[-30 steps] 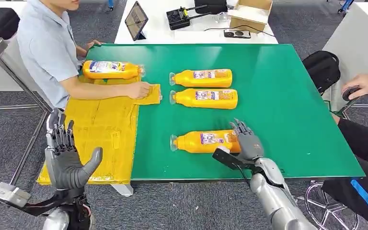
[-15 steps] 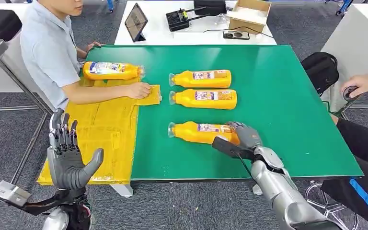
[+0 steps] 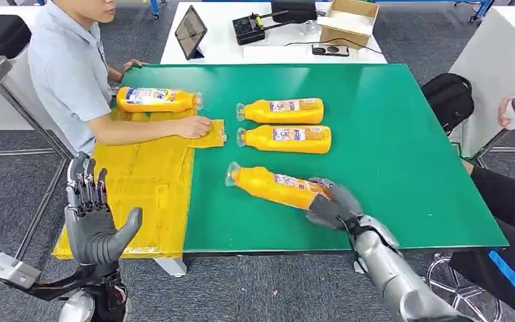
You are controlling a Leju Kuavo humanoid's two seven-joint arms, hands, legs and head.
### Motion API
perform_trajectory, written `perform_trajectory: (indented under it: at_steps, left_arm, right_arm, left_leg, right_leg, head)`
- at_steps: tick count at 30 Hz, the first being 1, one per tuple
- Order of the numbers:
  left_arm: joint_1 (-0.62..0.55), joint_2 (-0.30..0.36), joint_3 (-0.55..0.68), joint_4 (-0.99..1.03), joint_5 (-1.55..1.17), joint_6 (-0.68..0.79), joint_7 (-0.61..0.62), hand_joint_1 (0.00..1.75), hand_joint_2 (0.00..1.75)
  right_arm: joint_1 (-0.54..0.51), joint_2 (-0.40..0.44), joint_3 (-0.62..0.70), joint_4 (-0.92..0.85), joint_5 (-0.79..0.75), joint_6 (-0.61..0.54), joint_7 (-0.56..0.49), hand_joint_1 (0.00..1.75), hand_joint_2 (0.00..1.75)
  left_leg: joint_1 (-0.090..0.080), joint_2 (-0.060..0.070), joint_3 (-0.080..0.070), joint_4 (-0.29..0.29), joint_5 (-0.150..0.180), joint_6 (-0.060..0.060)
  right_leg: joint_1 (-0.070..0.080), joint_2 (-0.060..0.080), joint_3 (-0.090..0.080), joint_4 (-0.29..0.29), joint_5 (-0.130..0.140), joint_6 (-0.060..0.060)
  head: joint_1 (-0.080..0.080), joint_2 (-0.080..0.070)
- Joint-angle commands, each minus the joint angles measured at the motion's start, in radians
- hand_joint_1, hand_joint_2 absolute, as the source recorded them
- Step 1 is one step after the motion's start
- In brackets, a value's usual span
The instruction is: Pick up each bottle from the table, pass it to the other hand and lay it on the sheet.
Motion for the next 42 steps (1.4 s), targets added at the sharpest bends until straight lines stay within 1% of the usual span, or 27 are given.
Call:
perform_trajectory:
  at_steps: [1,3,4,6,8,9,10,11,13,14,16,17,18,20,23,24,26,28,30,31,32,33,35,36,37,39,42]
  left_arm:
    - [-0.018,0.054,-0.079,0.191,-0.136,0.115,0.181,0.00,1.75]
    - [-0.020,0.051,-0.083,0.218,-0.134,0.116,0.171,0.00,1.75]
    - [-0.020,0.051,-0.083,0.218,-0.134,0.116,0.171,0.00,1.75]
    - [-0.021,0.050,-0.084,0.218,-0.135,0.116,0.172,0.00,1.75]
    - [-0.013,0.040,-0.079,0.230,0.000,0.032,0.232,0.00,1.75]
    - [0.000,0.036,-0.084,0.235,0.076,-0.021,0.228,0.00,1.75]
    - [0.013,0.039,-0.096,0.230,0.091,-0.039,0.210,0.00,1.75]
    - [0.030,0.042,-0.114,0.212,0.091,-0.057,0.180,0.00,1.75]
    - [0.048,0.081,-0.180,0.182,0.057,-0.121,0.148,0.00,1.75]
    - [0.055,0.086,-0.192,0.178,0.047,-0.129,0.144,0.00,1.75]
    - [0.059,0.090,-0.198,0.173,0.039,-0.132,0.142,0.00,1.75]
    - [0.056,0.103,-0.220,0.168,-0.011,-0.138,0.122,0.00,1.75]
    - [0.056,0.101,-0.226,0.166,-0.030,-0.135,0.115,0.00,1.75]
    - [0.045,0.092,-0.240,0.167,-0.067,-0.125,0.108,0.00,1.75]
    - [0.017,0.079,-0.263,0.192,-0.055,-0.155,0.130,0.00,1.75]
    - [0.009,0.074,-0.273,0.201,-0.050,-0.164,0.135,0.00,1.75]
    - [-0.001,0.064,-0.285,0.205,-0.053,-0.162,0.136,0.00,1.75]
    - [-0.001,0.064,-0.285,0.205,-0.053,-0.162,0.136,0.00,1.75]
    - [-0.017,0.053,-0.289,0.208,-0.034,-0.169,0.147,0.00,1.75]
    - [-0.021,0.052,-0.289,0.208,-0.033,-0.170,0.148,0.00,1.75]
    - [-0.021,0.052,-0.289,0.208,-0.033,-0.170,0.148,0.00,1.75]
    - [-0.021,0.052,-0.289,0.208,-0.033,-0.170,0.148,0.00,1.75]
    - [-0.024,0.050,-0.288,0.211,-0.030,-0.170,0.151,0.00,1.75]
    - [-0.027,0.051,-0.289,0.219,-0.008,-0.183,0.176,0.00,1.75]
    - [-0.031,0.048,-0.290,0.230,0.013,-0.191,0.197,0.00,1.75]
    - [-0.043,0.044,-0.296,0.241,0.007,-0.186,0.199,0.00,1.75]
    - [-0.053,0.046,-0.311,0.234,0.010,-0.192,0.194,0.00,1.75]
  right_arm:
    - [0.258,0.111,-0.161,-0.450,-0.226,-0.040,-0.118,1.75,1.75]
    - [0.278,0.114,-0.158,-0.494,-0.231,-0.039,-0.106,1.75,1.75]
    - [0.278,0.114,-0.158,-0.494,-0.231,-0.039,-0.106,1.75,1.75]
    - [0.277,0.112,-0.158,-0.493,-0.231,-0.039,-0.105,1.75,1.75]
    - [0.282,0.133,-0.177,-0.522,-0.276,-0.049,-0.140,1.75,1.75]
    - [0.297,0.146,-0.178,-0.567,-0.293,-0.058,-0.151,1.75,1.75]
    - [0.312,0.159,-0.179,-0.612,-0.308,-0.071,-0.163,1.75,1.75]
    - [0.337,0.169,-0.170,-0.670,-0.314,-0.081,-0.170,1.75,1.75]
    - [0.370,0.171,-0.139,-0.733,-0.315,-0.081,-0.160,1.75,1.75]
    - [0.375,0.172,-0.130,-0.738,-0.315,-0.079,-0.158,1.75,1.75]
    - [0.376,0.174,-0.125,-0.732,-0.315,-0.079,-0.159,1.75,1.75]
    - [0.374,0.158,-0.087,-0.722,-0.289,-0.055,-0.155,1.75,1.75]
    - [0.372,0.155,-0.058,-0.715,-0.269,-0.046,-0.156,1.75,1.75]
    - [0.368,0.151,0.023,-0.687,-0.206,-0.027,-0.146,1.75,1.75]
    - [0.355,0.160,0.131,-0.641,-0.106,-0.059,-0.170,1.75,1.75]
    - [0.344,0.168,0.163,-0.619,-0.091,-0.063,-0.172,1.75,1.75]
    - [0.322,0.186,0.204,-0.577,-0.083,-0.067,-0.170,1.75,1.75]
    - [0.322,0.186,0.204,-0.577,-0.083,-0.067,-0.170,1.75,1.75]
    - [0.293,0.208,0.242,-0.523,-0.088,-0.082,-0.171,1.75,1.75]
    - [0.292,0.210,0.244,-0.523,-0.088,-0.084,-0.171,1.75,1.75]
    - [0.292,0.210,0.244,-0.523,-0.088,-0.084,-0.171,1.75,1.75]
    - [0.292,0.210,0.244,-0.523,-0.088,-0.084,-0.171,1.75,1.75]
    - [0.288,0.211,0.248,-0.519,-0.088,-0.084,-0.172,1.75,1.75]
    - [0.282,0.214,0.264,-0.511,-0.092,-0.087,-0.178,1.75,1.75]
    - [0.278,0.222,0.277,-0.506,-0.099,-0.078,-0.187,1.75,1.75]
    - [0.265,0.246,0.306,-0.489,-0.102,-0.072,-0.189,1.75,1.75]
    - [0.244,0.258,0.329,-0.463,-0.115,-0.079,-0.195,1.75,1.75]
  left_leg:
    - [0.000,0.000,0.002,-0.003,0.000,0.001]
    - [-0.001,-0.002,-0.001,-0.002,0.000,0.001]
    - [-0.001,-0.003,0.000,-0.003,0.000,0.001]
    - [-0.001,-0.003,-0.004,-0.001,-0.001,0.001]
    - [-0.001,-0.002,-0.005,-0.001,-0.001,0.002]
    - [-0.001,-0.002,-0.006,-0.001,-0.001,0.001]
    - [-0.001,-0.001,-0.005,-0.002,-0.001,0.001]
    - [-0.002,-0.001,-0.007,-0.001,-0.001,0.001]
    - [-0.001,0.000,-0.007,-0.001,-0.002,0.001]
    - [-0.001,0.000,-0.008,-0.001,-0.001,0.001]
    - [-0.001,-0.001,-0.007,-0.001,-0.001,0.001]
    - [-0.001,-0.002,-0.008,-0.001,-0.001,0.001]
    - [-0.001,-0.001,-0.006,-0.001,-0.002,0.001]
    - [0.000,0.001,-0.006,-0.001,-0.002,0.001]
    - [0.000,0.001,-0.008,-0.001,-0.001,0.001]
    - [0.000,0.002,-0.006,-0.001,-0.002,0.001]
    - [0.000,0.002,-0.008,-0.001,-0.001,0.001]
    - [0.000,0.000,-0.009,-0.001,0.000,0.000]
    - [0.000,0.001,-0.004,-0.002,-0.002,0.001]
    - [0.000,0.002,-0.007,-0.001,-0.001,0.001]
    - [0.000,0.003,-0.004,-0.002,-0.002,0.002]
    - [0.000,0.002,-0.006,-0.001,-0.001,0.001]
    - [0.000,0.002,-0.004,-0.002,-0.002,0.002]
    - [0.000,0.001,-0.003,-0.003,-0.002,0.002]
    - [0.000,-0.001,-0.004,-0.002,-0.001,0.002]
    - [0.000,0.002,-0.006,-0.001,-0.001,0.001]
    - [0.000,0.001,-0.008,-0.001,0.000,0.001]
  right_leg:
    - [0.001,-0.002,0.002,-0.002,-0.001,-0.003]
    - [0.000,-0.003,0.000,-0.001,-0.001,-0.002]
    - [0.000,-0.004,0.001,-0.001,-0.002,-0.003]
    - [0.000,-0.003,-0.003,0.000,-0.001,-0.002]
    - [0.000,-0.003,-0.004,-0.001,-0.002,-0.002]
    - [0.000,-0.002,-0.005,-0.001,-0.001,-0.002]
    - [-0.001,-0.002,-0.004,0.000,-0.002,-0.003]
    - [-0.001,-0.001,-0.006,0.000,-0.001,-0.002]
    - [-0.001,-0.001,-0.006,0.001,-0.002,-0.003]
    - [-0.001,-0.001,-0.007,0.001,-0.002,-0.002]
    - [0.000,-0.002,-0.006,0.000,-0.002,-0.003]
    - [-0.001,-0.002,-0.007,0.000,-0.002,-0.002]
    - [0.000,-0.002,-0.005,0.000,-0.002,-0.003]
    - [0.000,0.000,-0.006,-0.001,-0.001,-0.003]
    - [0.000,0.001,-0.007,0.000,-0.001,-0.002]
    - [0.001,0.000,-0.006,-0.001,-0.001,-0.003]
    - [0.000,0.001,-0.007,-0.001,0.000,-0.002]
    - [0.000,0.000,-0.008,0.000,0.000,-0.001]
    - [0.001,0.000,-0.004,-0.002,-0.001,-0.004]
    - [0.000,0.001,-0.007,-0.001,-0.001,-0.002]
    - [0.001,0.002,-0.004,-0.002,-0.001,-0.004]
    - [0.000,0.001,-0.005,-0.001,-0.001,-0.003]
    - [0.001,0.000,-0.004,-0.002,-0.001,-0.004]
    - [0.001,-0.001,-0.002,-0.002,-0.002,-0.005]
    - [0.001,-0.002,-0.003,-0.002,-0.002,-0.004]
    - [0.001,0.001,-0.006,-0.001,-0.001,-0.003]
    - [0.000,0.000,-0.007,0.000,-0.001,-0.002]
  head:
    - [0.000,0.000]
    - [0.000,0.000]
    - [0.000,0.000]
    - [0.000,0.000]
    - [0.000,0.000]
    - [0.000,0.000]
    - [0.000,0.000]
    - [0.000,0.000]
    - [0.000,0.000]
    - [0.000,0.000]
    - [0.000,0.000]
    - [0.000,0.000]
    - [0.000,0.000]
    - [0.000,0.000]
    - [0.000,0.000]
    - [0.000,0.000]
    - [0.000,0.000]
    - [0.000,0.000]
    - [0.000,0.000]
    - [0.000,0.000]
    - [0.000,0.000]
    - [0.000,0.000]
    - [0.000,0.000]
    - [0.000,0.000]
    - [0.000,0.000]
    - [0.000,0.000]
    - [0.000,0.000]
